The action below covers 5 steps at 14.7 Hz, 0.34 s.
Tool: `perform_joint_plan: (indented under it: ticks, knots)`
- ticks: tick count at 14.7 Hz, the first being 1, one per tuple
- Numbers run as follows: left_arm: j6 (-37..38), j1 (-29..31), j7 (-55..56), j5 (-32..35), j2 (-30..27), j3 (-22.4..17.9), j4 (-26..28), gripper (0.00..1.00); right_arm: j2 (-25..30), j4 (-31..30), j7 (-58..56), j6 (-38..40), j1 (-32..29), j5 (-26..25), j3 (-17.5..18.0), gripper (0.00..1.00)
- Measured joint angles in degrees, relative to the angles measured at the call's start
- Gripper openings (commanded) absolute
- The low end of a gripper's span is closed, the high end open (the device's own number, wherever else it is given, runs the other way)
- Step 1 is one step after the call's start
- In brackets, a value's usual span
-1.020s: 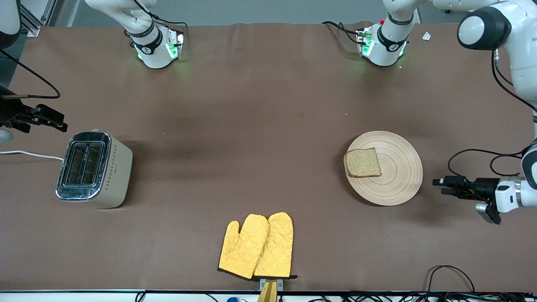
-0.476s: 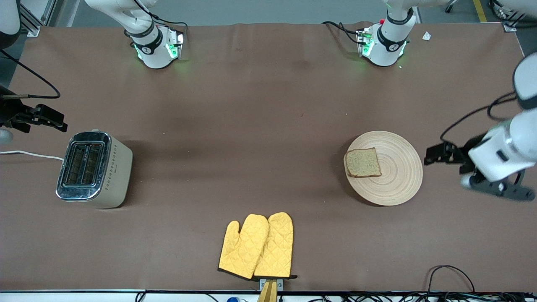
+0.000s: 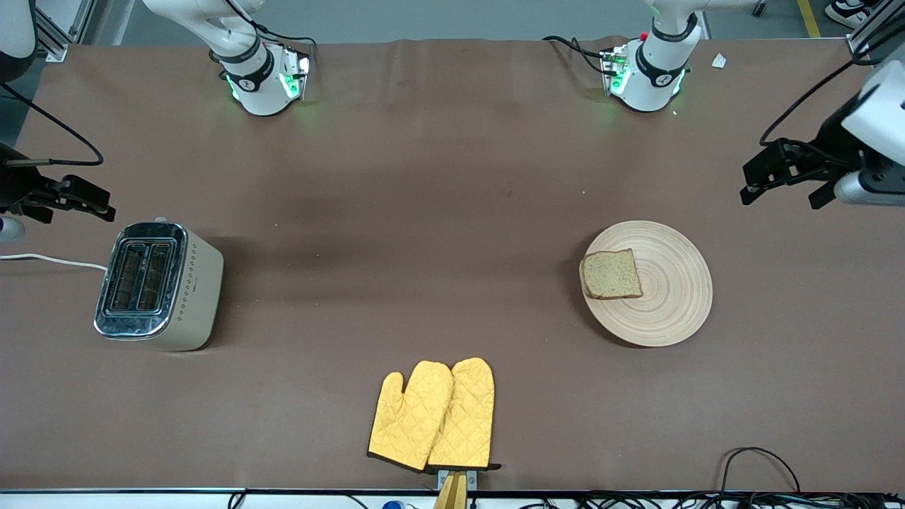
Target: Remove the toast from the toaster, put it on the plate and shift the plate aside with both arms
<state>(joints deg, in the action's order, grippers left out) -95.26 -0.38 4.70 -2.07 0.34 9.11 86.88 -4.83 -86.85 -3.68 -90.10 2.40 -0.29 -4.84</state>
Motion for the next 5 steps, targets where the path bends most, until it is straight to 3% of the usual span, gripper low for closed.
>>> perform_joint_plan:
  ticks: [2, 5]
  knots:
    - [-3.23, 0.43, -1.79, 0.0, -4.6, 0.03, 8.14, 1.0, 0.0, 0.01, 0.0, 0.0, 0.11, 0.03, 0.09, 1.0]
    - [-3.57, 0.53, -2.42, 1.07, -6.85, 0.06, 11.24, 1.0, 0.0, 0.01, 0.01, 0.0, 0.13, 0.06, 0.12, 1.0]
